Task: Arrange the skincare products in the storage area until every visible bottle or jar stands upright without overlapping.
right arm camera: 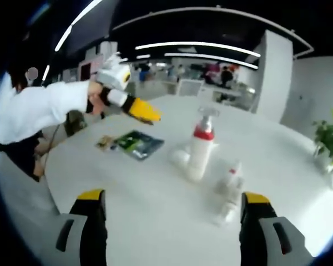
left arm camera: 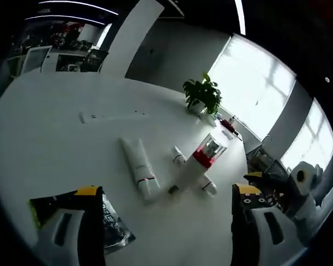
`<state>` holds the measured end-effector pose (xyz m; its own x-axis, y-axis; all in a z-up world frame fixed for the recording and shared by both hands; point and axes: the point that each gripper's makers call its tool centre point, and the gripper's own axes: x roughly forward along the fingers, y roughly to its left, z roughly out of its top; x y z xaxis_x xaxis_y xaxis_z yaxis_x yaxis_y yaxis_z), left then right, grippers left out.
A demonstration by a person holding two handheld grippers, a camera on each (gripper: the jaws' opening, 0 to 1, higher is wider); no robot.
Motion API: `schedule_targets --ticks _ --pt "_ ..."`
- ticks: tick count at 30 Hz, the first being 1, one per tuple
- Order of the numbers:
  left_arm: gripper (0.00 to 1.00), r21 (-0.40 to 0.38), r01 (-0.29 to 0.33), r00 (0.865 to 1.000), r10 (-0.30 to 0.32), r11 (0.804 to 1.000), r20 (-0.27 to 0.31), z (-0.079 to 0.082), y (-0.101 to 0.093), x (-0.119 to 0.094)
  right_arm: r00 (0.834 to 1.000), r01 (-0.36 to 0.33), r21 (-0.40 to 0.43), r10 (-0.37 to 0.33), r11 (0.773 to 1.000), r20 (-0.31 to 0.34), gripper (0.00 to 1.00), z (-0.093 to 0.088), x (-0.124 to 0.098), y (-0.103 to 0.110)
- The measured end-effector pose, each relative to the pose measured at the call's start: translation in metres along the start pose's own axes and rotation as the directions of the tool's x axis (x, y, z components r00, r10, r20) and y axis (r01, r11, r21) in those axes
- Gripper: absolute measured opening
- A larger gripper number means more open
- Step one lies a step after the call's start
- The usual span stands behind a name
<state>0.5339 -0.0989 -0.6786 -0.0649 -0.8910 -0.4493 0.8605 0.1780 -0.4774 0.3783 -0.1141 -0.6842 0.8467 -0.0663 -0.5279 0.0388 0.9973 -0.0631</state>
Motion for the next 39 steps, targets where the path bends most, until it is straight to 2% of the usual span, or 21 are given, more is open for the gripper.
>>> schedule_targets --ticks 7,12,14,15,19,21,26,30,31,34,36,39 --pt "0.88 -0.016 -0.002 1.0 0.002 1.0 -0.028 0.006 0.0 0.019 1.0 0.002 -0.005 -0.002 1.0 0.011 1.0 0.002 -0.001 0.001" --pt "0.83 -0.069 -0.006 0.999 0.003 0.998 -0.036 0.012 0.007 0.038 1.0 0.006 0.004 -0.006 1.0 0.021 1.0 0.003 -0.001 -0.002" --pt "0.83 -0.081 -0.012 0.998 0.006 0.997 -0.064 0.01 0.01 0.048 1.0 0.0 0.008 0.0 1.0 0.018 1.0 0.003 -0.001 -0.001" --pt "0.83 -0.083 -0.027 0.995 0.019 0.996 -0.095 0.007 0.014 0.053 1.0 -0.001 0.007 0.001 1.0 0.015 1.0 0.002 0.0 -0.002" --pt "0.82 -0.095 -0.033 0.993 0.022 0.995 -0.116 0.013 0.021 0.069 1.0 -0.002 0.011 0.002 1.0 0.013 1.0 0.0 0.0 -0.003" --pt "0.82 -0.156 -0.011 0.993 -0.008 0.988 -0.121 0.021 0.029 0.082 1.0 -0.001 0.003 0.001 1.0 0.005 1.0 -0.003 -0.001 -0.002" --pt "0.82 -0.186 -0.013 0.994 -0.008 0.983 -0.111 0.042 0.056 0.11 1.0 -0.003 0.003 0.003 1.0 -0.003 1.0 -0.004 -0.001 -0.002" --pt "0.73 -0.223 -0.009 0.993 -0.017 0.975 -0.116 0.05 0.071 0.125 1.0 0.002 0.015 -0.002 1.0 -0.004 1.0 -0.004 -0.001 -0.003" --pt "0.73 -0.219 -0.012 0.992 -0.015 0.976 -0.122 0.05 0.074 0.128 1.0 0.006 0.017 -0.006 1.0 -0.005 1.0 -0.005 -0.001 -0.004" --pt "0.76 -0.184 -0.044 0.988 0.015 0.982 -0.154 0.051 0.085 0.136 1.0 0.011 0.023 -0.011 1.0 -0.009 1.0 -0.006 -0.001 -0.005" --pt "0.72 -0.183 -0.053 0.987 0.024 0.982 -0.156 0.054 0.089 0.14 1.0 0.008 0.021 -0.007 1.0 -0.015 1.0 -0.007 -0.001 -0.003" --pt "0.67 -0.184 -0.099 0.985 0.07 0.978 -0.156 0.06 0.1 0.146 1.0 0.005 0.023 -0.004 1.0 -0.021 1.0 -0.008 -0.002 -0.002"
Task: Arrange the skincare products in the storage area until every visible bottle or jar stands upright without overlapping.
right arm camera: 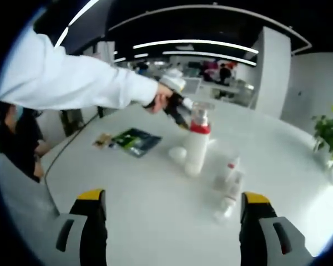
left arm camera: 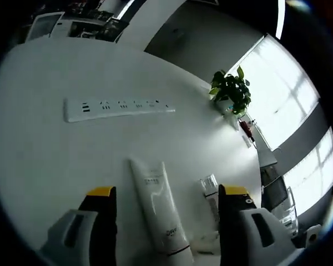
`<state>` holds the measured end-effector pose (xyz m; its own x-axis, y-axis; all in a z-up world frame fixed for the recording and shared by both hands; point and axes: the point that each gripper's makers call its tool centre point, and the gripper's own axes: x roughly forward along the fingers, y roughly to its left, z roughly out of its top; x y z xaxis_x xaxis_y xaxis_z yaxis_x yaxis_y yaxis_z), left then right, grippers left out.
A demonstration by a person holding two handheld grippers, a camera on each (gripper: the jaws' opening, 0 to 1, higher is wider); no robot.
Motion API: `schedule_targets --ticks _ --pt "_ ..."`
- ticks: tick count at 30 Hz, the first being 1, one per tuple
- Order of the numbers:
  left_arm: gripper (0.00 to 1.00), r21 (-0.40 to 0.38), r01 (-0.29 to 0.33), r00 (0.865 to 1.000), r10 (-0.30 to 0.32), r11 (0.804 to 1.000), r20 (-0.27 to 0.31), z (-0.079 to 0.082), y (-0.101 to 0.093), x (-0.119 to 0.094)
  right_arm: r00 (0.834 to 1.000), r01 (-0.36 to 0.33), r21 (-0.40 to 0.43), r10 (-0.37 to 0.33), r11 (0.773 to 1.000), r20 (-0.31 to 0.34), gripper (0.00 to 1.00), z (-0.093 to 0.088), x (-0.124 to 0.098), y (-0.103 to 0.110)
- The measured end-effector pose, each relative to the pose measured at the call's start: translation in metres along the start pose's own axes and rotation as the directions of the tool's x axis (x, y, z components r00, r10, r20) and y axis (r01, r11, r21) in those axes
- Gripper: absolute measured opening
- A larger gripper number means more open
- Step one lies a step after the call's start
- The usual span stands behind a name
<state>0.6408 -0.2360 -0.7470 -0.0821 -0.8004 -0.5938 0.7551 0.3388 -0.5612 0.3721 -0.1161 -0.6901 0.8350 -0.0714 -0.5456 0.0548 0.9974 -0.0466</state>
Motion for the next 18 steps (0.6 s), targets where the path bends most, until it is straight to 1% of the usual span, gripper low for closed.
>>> schedule_targets --ticks 2,3,4,5,6,8,10,11,12,13,14,16,18 --pt "0.64 0.001 -0.018 1.0 0.018 1.0 0.004 0.004 0.004 0.005 1.0 0.001 0.007 -0.001 1.0 -0.004 1.0 -0.001 -0.001 -0.001" --pt "0.63 -0.002 -0.023 1.0 0.023 1.0 -0.006 0.003 0.004 0.007 1.0 0.003 0.01 -0.003 1.0 -0.009 1.0 -0.002 -0.001 -0.002" --pt "0.63 0.007 -0.033 0.999 0.033 0.999 -0.031 0.001 0.005 0.009 1.0 0.006 0.011 -0.006 1.0 -0.012 1.0 -0.003 -0.001 -0.002" --pt "0.62 0.022 -0.041 0.998 0.042 0.999 -0.045 -0.001 0.006 0.011 1.0 0.007 0.011 -0.007 1.0 -0.012 1.0 -0.003 -0.002 -0.002" --pt "0.62 0.041 -0.06 0.996 0.063 0.997 -0.058 -0.002 0.009 0.012 1.0 0.008 0.01 -0.008 1.0 -0.011 1.0 -0.002 -0.002 -0.002" --pt "0.62 0.083 -0.116 0.987 0.124 0.99 -0.1 -0.007 0.015 0.014 1.0 0.003 0.013 -0.003 1.0 -0.012 1.0 -0.002 -0.002 0.0" --pt "0.59 0.106 -0.151 0.978 0.164 0.983 -0.132 -0.01 0.02 0.016 1.0 -0.003 0.01 0.003 1.0 -0.019 1.0 -0.003 -0.002 0.002" --pt "0.59 0.131 -0.17 0.969 0.189 0.977 -0.157 -0.014 0.022 0.018 1.0 -0.006 0.007 0.006 1.0 -0.025 1.0 -0.004 -0.002 0.003" --pt "0.59 0.139 -0.181 0.964 0.203 0.974 -0.17 -0.015 0.024 0.019 1.0 -0.007 0.007 0.007 1.0 -0.027 1.0 -0.005 -0.002 0.003" --pt "0.6 0.141 -0.19 0.959 0.214 0.972 -0.187 -0.017 0.024 0.021 1.0 -0.008 0.006 0.008 1.0 -0.027 1.0 -0.005 -0.002 0.003" --pt "0.6 0.156 -0.182 0.963 0.208 0.971 -0.17 -0.013 0.021 0.024 1.0 -0.009 0.006 0.009 1.0 -0.026 1.0 -0.004 -0.002 0.003" --pt "0.59 0.151 -0.18 0.962 0.206 0.972 -0.179 -0.013 0.018 0.026 1.0 -0.007 0.01 0.008 1.0 -0.026 1.0 -0.004 -0.003 0.002" --pt "0.59 0.157 -0.18 0.957 0.21 0.971 -0.199 -0.014 0.016 0.03 1.0 -0.007 0.008 0.008 1.0 -0.028 1.0 -0.005 -0.003 0.002"
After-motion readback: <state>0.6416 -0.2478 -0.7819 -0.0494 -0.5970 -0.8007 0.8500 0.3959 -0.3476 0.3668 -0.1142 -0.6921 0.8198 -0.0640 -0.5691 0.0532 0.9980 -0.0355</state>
